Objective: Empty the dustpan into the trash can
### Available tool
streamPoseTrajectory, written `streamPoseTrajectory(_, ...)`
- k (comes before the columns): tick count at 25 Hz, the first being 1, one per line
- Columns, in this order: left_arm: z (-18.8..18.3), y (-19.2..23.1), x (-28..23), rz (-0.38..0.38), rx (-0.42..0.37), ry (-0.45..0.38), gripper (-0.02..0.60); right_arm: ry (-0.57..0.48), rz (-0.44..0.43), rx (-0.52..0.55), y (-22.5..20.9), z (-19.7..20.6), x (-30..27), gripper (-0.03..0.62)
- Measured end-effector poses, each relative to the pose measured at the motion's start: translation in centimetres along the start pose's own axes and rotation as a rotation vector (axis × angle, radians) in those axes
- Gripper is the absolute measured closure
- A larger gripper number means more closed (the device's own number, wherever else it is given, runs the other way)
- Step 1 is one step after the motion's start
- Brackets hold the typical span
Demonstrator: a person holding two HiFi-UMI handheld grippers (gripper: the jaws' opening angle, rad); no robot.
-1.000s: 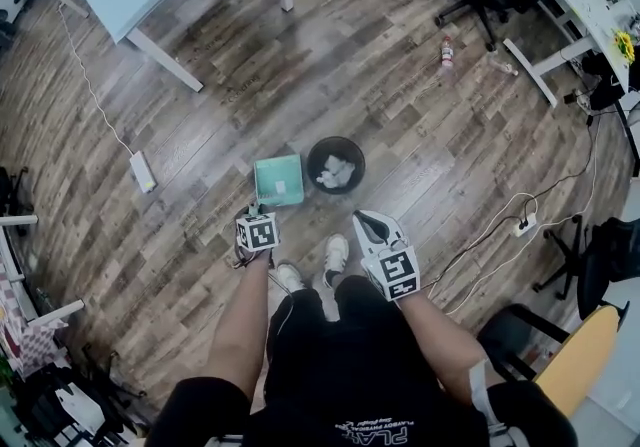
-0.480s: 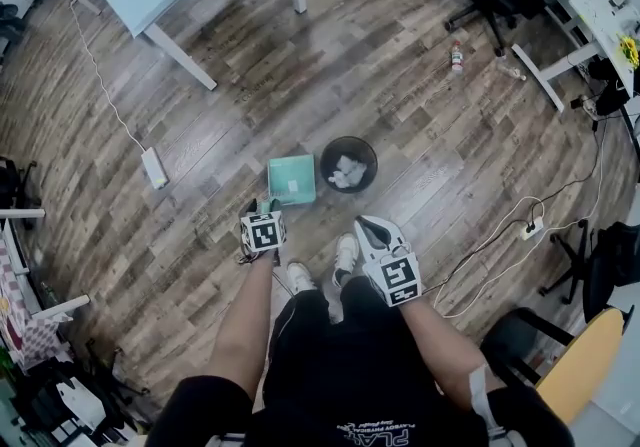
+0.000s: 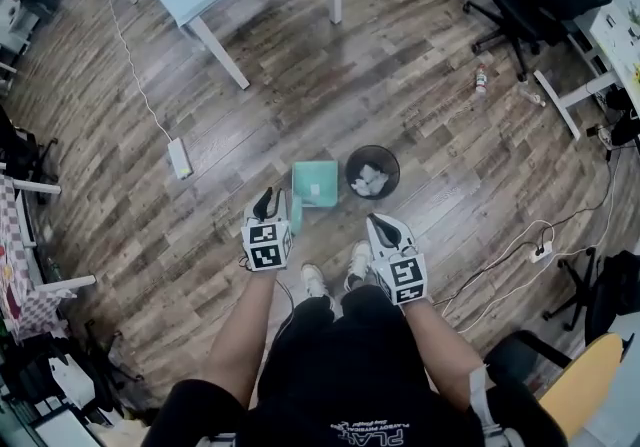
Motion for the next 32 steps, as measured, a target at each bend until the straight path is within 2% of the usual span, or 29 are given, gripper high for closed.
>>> streamPoseTrajectory(3,-2.7,0.2,2.6,0.043,0.034,-0.087,0.553,-0.037,0.003,0.017,1.1,-1.7,-0.4,0.569)
streamPoseTrajectory(7,-5.1,-0.5,6.1,0.125,0.034,-0.183,0.558,-0.088,0.032,0.039,2.2,-3.8,0.0,0.569)
streamPoseTrajectory(12,-7.0,-1.3,10.8,0.219,0.058,-0.269,0.56,-0.151,0.122,0.088,3.5,-6.6,1.9,0.569)
streamPoseTrajectory(14,-7.3,-1.7,12.6,0.249,0.032,-0.3,0.56,-0.18,0.177,0.114,4.1,-7.7,3.2,0.571)
streamPoseTrajectory(17,-7.5,-2.2,14.5,0.273,-0.078,-0.339,0.56,-0.249,0.256,0.13,4.9,-9.5,5.2,0.571)
streamPoseTrajectory(19,-7.4,-2.5,15.4,0.292,-0.121,-0.354,0.56,-0.284,0.298,0.128,5.4,-10.2,6.4,0.57)
streamPoseTrajectory(24,-6.6,-2.0,16.6,0.276,-0.102,-0.36,0.559,-0.316,0.356,0.101,5.8,-10.7,8.3,0.57)
streamPoseTrajectory(32,-7.4,-4.7,18.4,0.248,-0.103,-0.385,0.558,-0.393,0.303,0.157,6.9,-13.3,10.1,0.571)
Point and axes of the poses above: the fingertips, and each gripper's own axes: x backward along the fingers, y to its left, z out of its underside, the point moved 3 cm from there along x, backward along the fingers, and after that the axes turned 2 degrees about -z, right-handed, at the moved point
